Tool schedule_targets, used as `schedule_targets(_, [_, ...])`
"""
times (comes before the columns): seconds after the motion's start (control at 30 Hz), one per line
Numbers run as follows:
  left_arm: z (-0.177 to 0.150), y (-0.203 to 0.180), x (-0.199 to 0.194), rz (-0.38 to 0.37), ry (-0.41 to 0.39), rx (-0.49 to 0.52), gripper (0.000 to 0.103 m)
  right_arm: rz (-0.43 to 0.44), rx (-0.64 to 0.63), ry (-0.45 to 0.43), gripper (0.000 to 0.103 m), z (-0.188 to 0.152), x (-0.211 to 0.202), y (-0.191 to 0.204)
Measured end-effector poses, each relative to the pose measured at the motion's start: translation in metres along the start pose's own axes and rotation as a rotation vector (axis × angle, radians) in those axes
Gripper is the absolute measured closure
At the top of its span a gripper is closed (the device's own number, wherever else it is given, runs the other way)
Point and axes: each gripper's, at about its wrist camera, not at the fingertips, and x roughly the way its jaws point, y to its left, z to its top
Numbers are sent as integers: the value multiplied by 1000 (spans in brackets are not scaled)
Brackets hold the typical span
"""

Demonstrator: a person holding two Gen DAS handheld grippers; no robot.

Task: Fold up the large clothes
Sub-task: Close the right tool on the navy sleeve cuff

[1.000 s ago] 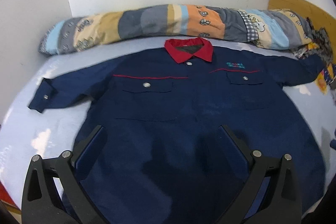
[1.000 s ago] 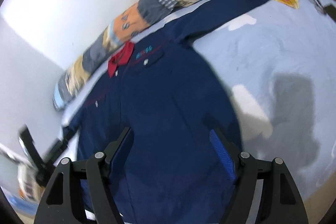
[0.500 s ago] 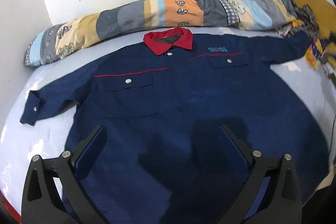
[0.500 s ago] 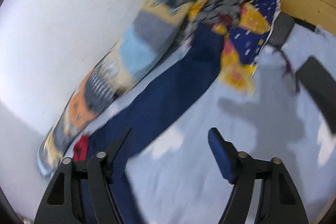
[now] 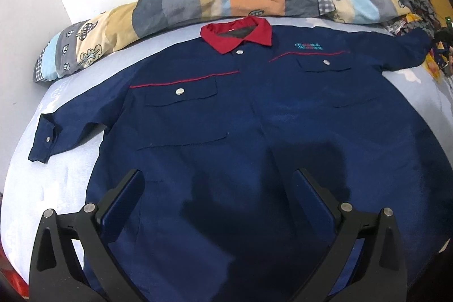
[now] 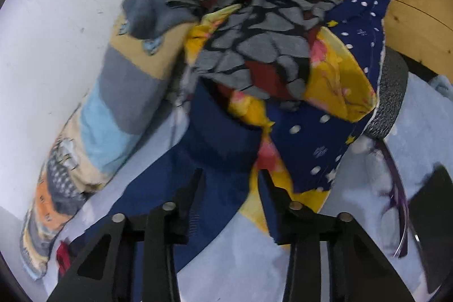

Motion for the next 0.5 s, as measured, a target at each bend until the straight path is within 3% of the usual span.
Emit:
schedule_targets(0.23, [-3, -6, 6, -12, 26, 7, 0, 18, -46, -37, 70, 15, 15, 2])
schedule_targets(0.37, [-2, -7, 7, -23, 36, 6, 0, -74, -98, -20, 71, 17, 30, 13])
schedule_targets(0.43, [-1, -6, 6, -24, 34, 5, 0, -91, -115, -4, 95, 14, 33, 14])
schedule_targets(0.5, [0, -6, 4, -27, 27, 1, 0, -50, -136, -52, 98, 9, 21, 18])
